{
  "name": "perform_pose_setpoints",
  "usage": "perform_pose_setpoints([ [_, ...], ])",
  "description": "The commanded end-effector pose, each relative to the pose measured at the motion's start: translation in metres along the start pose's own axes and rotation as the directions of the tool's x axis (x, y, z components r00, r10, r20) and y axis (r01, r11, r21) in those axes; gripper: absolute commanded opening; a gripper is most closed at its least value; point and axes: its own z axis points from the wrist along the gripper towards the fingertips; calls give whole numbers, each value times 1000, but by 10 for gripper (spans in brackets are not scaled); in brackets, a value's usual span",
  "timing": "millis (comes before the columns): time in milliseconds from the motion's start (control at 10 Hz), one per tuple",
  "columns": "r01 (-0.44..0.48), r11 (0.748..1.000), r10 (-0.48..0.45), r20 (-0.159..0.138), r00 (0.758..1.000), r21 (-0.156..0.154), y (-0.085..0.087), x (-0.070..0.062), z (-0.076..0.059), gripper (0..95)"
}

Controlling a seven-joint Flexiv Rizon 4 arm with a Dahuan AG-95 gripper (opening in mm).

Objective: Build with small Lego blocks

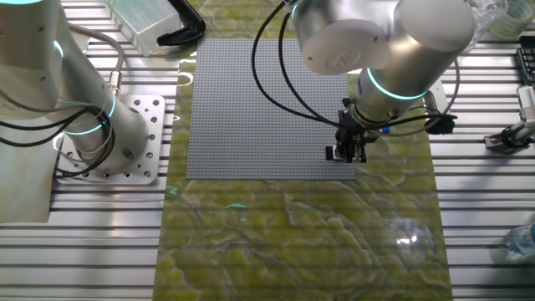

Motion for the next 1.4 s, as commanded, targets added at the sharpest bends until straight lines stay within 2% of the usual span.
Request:
perform_pose_setpoints([
  [100,0,1000,0,-4,1000,1,2,0,10,0],
  [400,4,1000,-4,-5,1000,2,4,2,-16,0],
  [500,-1,1000,1,-1,1000,-5,5,3,-20,0],
  [800,-12,1000,12,31,999,-2,6,4,-21,0],
  [1100,-14,1000,14,64,998,-3,5,-3,-14,0],
  [1400,-16,1000,16,68,998,-1,6,-10,-11,0],
])
